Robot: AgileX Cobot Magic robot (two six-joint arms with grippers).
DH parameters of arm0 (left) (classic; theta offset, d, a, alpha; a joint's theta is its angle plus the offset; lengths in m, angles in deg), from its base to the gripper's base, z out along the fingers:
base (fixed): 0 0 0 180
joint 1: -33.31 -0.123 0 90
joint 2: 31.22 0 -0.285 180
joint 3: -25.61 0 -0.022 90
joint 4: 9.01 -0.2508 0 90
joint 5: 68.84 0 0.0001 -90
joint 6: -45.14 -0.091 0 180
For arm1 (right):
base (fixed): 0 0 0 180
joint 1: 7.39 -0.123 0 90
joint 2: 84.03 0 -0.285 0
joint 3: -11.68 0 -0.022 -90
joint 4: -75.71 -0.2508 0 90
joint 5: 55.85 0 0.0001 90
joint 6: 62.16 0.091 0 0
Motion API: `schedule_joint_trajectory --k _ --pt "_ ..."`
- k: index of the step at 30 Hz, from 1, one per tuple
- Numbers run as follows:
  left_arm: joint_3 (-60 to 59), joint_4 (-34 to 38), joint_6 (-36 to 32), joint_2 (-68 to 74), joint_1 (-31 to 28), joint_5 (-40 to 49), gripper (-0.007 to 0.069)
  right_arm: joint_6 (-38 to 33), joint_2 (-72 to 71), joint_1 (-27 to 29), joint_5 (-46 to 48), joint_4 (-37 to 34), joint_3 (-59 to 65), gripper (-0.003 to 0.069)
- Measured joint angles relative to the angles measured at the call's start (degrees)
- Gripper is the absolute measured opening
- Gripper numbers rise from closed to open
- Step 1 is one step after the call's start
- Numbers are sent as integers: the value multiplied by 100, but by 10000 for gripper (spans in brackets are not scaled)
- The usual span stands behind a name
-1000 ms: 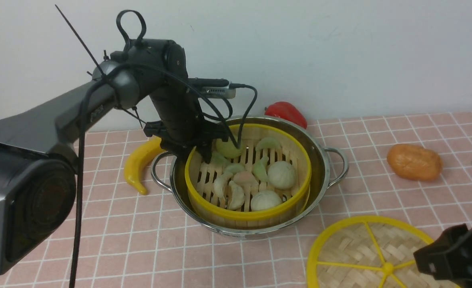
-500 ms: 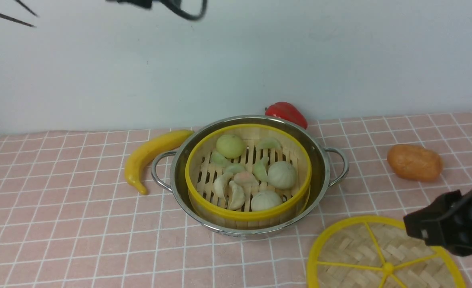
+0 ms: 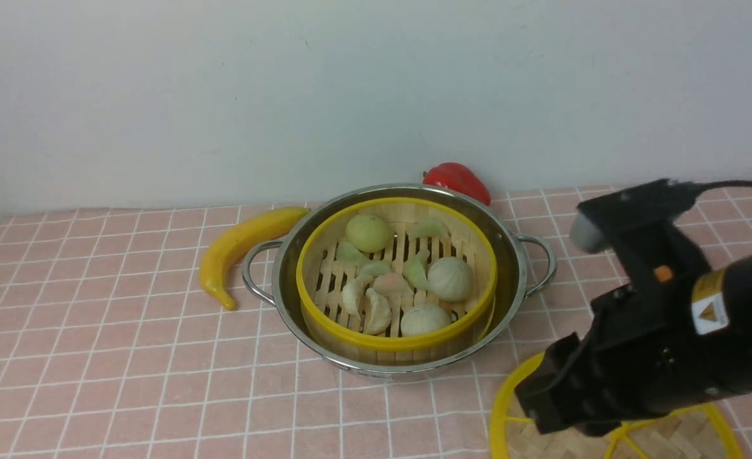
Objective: Place the steamer in the pot on the pink tablecloth, and put the lid on the steamer.
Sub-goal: 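Move the gripper down to the bamboo steamer lid and grasp its center knob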
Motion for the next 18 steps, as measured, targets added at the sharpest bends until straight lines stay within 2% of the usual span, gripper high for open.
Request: schedule_joint_trajectory --k 3,5,7,8,9,10,13,18 --pt "-1602 -114 -5 -1099 0 -126 -23 407 125 -21 124 658 0 240" --pt "-2809 -120 0 -1997 -5 -553 -23 840 193 55 312 1338 -5 240" --pt "-3458 -95 16 -2352 -5 -832 -23 1037 217 112 412 1621 -5 240" --pt "-4185 -14 39 -2892 -5 -1152 -23 1191 253 214 532 1870 -5 240" --pt "-4286 0 38 -2892 -5 -1201 -23 1213 262 229 549 1939 -5 240" --pt "-5152 162 44 -3504 -5 -1574 -23 1328 313 390 683 2119 -5 240" --pt "-6314 552 50 -4188 -5 -2077 -23 1342 380 638 722 2104 81 240" --pt "-7604 1004 56 -4870 -5 -2718 -23 1259 585 772 405 1969 459 240"
